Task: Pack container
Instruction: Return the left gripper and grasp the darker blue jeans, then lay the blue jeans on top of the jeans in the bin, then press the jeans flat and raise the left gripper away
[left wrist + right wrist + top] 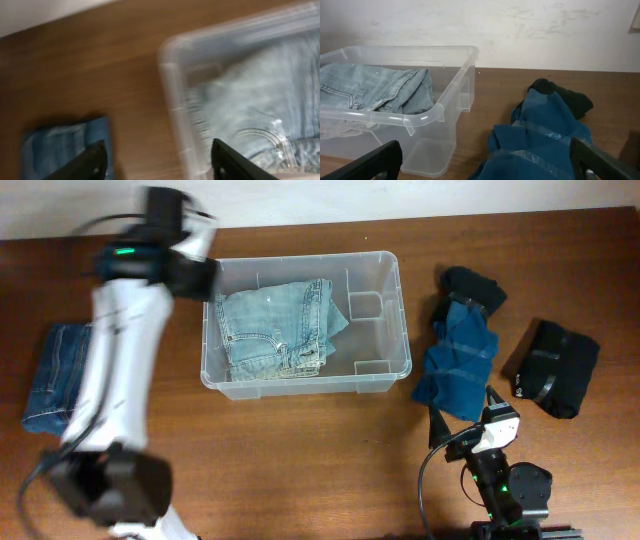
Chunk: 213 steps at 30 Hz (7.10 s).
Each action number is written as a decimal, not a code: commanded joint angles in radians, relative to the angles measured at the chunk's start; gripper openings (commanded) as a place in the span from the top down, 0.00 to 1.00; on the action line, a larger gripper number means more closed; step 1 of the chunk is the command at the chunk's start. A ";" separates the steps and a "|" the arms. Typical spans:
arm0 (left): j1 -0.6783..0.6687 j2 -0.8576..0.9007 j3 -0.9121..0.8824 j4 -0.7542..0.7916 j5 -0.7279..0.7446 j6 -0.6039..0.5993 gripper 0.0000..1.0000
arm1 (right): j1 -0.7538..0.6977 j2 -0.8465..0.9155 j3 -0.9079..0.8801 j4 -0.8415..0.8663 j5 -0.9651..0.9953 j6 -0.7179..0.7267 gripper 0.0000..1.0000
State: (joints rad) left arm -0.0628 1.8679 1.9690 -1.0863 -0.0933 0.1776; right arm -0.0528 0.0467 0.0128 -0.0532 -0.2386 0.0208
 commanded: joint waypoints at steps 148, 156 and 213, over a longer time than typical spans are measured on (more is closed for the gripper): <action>-0.240 0.349 0.467 -0.501 0.496 0.755 0.99 | -0.006 -0.006 -0.007 -0.002 -0.016 -0.006 0.02; -0.225 0.358 0.466 -0.476 0.496 0.755 0.99 | -0.006 -0.006 -0.007 -0.002 -0.016 -0.006 0.02; -0.162 0.705 0.433 -0.216 0.190 0.571 0.99 | -0.006 -0.006 -0.007 -0.002 -0.016 -0.006 0.02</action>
State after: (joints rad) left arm -0.2470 2.5008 2.4287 -1.2850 0.1398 0.7582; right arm -0.0528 0.0467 0.0128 -0.0532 -0.2386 0.0181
